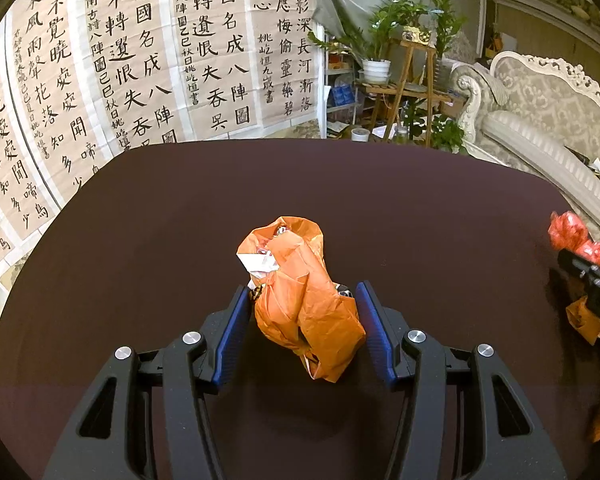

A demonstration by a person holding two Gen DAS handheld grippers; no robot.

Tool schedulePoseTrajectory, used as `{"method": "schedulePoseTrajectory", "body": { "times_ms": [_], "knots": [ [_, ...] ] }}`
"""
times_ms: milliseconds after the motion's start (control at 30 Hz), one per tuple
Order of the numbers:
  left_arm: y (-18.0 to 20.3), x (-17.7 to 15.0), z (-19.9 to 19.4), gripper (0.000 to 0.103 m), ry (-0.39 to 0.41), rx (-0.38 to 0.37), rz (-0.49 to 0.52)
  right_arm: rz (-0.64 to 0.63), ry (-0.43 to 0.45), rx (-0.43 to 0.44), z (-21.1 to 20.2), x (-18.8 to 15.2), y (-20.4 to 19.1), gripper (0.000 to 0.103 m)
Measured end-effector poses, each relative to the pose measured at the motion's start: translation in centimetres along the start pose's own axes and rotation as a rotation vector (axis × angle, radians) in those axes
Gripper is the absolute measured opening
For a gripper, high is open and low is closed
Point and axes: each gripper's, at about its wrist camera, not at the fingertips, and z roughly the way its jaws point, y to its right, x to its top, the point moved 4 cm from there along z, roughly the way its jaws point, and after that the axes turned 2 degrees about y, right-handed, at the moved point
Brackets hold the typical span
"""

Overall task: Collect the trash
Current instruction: 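Carry the orange and red plastic bags in both grippers over the trash bag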

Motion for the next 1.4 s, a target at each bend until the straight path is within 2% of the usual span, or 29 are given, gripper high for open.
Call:
{"method": "schedulePoseTrajectory", "body": {
  "times_ms": [233,467,733,1033,1400],
  "knots": [
    [1.2,0.1,-2.3,0.054,0.041,-0.035,0.006,0.05,0.068,-0.006,-4.2,-0.9,1.4,0.045],
    [4.4,-0.9,-5.1,0.054,0.069,-0.109,0.044,0.109,0.088,-0.056,-8.5,-4.5,4.5,0.045],
    [9.8,-2.9,-8.0,0.054,0.083,-0.216,0.11,0.189,0.102,-0.145,-12.8,-9.0,8.8,0.045],
    [15.7,-4.7,-10.3,0.054,0.091,-0.321,0.188,0.281,0.094,-0.226,-15.1,-13.3,13.5,0.045],
    [21.6,-6.7,-11.6,0.054,0.078,-0.405,0.27,0.353,0.091,-0.306,-16.1,-16.3,17.7,0.045]
  ]
}}
